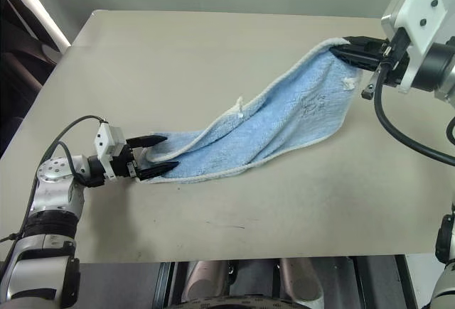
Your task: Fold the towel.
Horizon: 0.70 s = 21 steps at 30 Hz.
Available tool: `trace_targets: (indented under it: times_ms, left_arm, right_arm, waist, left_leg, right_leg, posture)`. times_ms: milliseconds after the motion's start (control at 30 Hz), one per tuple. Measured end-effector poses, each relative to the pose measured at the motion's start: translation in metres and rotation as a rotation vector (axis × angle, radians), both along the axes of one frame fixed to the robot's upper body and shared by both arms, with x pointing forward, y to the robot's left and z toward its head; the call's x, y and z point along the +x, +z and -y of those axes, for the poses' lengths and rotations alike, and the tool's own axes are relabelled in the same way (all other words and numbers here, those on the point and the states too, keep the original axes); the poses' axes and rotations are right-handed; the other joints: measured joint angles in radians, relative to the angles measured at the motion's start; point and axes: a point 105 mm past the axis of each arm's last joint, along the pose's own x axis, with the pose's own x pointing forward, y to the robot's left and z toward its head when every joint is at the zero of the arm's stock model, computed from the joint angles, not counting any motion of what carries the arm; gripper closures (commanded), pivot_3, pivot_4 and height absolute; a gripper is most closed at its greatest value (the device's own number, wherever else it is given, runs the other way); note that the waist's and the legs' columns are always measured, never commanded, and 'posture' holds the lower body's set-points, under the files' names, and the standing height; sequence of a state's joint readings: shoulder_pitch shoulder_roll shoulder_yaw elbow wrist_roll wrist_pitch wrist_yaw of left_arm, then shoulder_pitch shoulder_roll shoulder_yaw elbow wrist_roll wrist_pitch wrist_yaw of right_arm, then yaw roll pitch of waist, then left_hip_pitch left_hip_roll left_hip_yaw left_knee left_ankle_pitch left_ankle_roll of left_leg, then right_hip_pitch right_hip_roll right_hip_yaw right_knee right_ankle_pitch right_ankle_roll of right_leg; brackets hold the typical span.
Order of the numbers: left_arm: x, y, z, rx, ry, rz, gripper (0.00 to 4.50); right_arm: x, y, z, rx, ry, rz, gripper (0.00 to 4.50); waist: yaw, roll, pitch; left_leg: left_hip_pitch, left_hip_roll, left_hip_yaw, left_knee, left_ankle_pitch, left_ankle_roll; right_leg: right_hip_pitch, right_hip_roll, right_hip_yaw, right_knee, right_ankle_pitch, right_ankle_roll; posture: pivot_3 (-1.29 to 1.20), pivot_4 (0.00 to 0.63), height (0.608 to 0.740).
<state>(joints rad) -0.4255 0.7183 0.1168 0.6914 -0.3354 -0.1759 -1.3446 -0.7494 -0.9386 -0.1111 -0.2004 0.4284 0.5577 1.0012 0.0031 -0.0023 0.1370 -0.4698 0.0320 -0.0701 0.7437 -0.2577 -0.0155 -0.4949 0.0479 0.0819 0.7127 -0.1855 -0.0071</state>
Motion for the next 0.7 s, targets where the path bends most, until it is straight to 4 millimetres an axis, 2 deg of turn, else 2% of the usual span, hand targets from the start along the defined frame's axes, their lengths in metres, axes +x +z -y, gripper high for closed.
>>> trace_targets:
  times_ms: [400, 500, 700]
  left_arm:
    - [0.006, 0.001, 0.002, 0.027, -0.008, 0.045, 0.00]
    - [0.008, 0.002, 0.002, 0.074, -0.019, 0.084, 0.59]
    - [0.014, 0.004, -0.002, 0.130, -0.013, 0.151, 2.57]
  right_arm:
    - [0.000, 0.004, 0.002, -0.008, -0.007, 0.013, 4.46]
    - [0.001, 0.004, 0.004, -0.008, -0.013, 0.011, 4.50]
    - [0.003, 0.003, 0.007, -0.006, -0.028, 0.011, 4.50]
  waist:
    - [0.001, 0.000, 0.000]
    - [0.000, 0.000, 0.000]
    - [0.000, 0.000, 0.000]
  left_leg:
    - [-0.001, 0.000, 0.000, 0.003, 0.000, 0.000]
    - [-0.001, 0.000, 0.000, 0.003, 0.000, 0.000]
    - [-0.001, 0.000, 0.000, 0.004, 0.000, 0.000]
  right_leg:
    - [0.000, 0.000, 0.000, 0.001, -0.001, 0.002]
    - [0.000, 0.000, 0.000, 0.002, -0.001, 0.002]
    - [0.000, 0.000, 0.000, 0.002, -0.001, 0.003]
  posture:
    - [0.00, 0.150, 0.697]
    - [0.00, 0.150, 0.697]
    - [0.00, 0.150, 0.697]
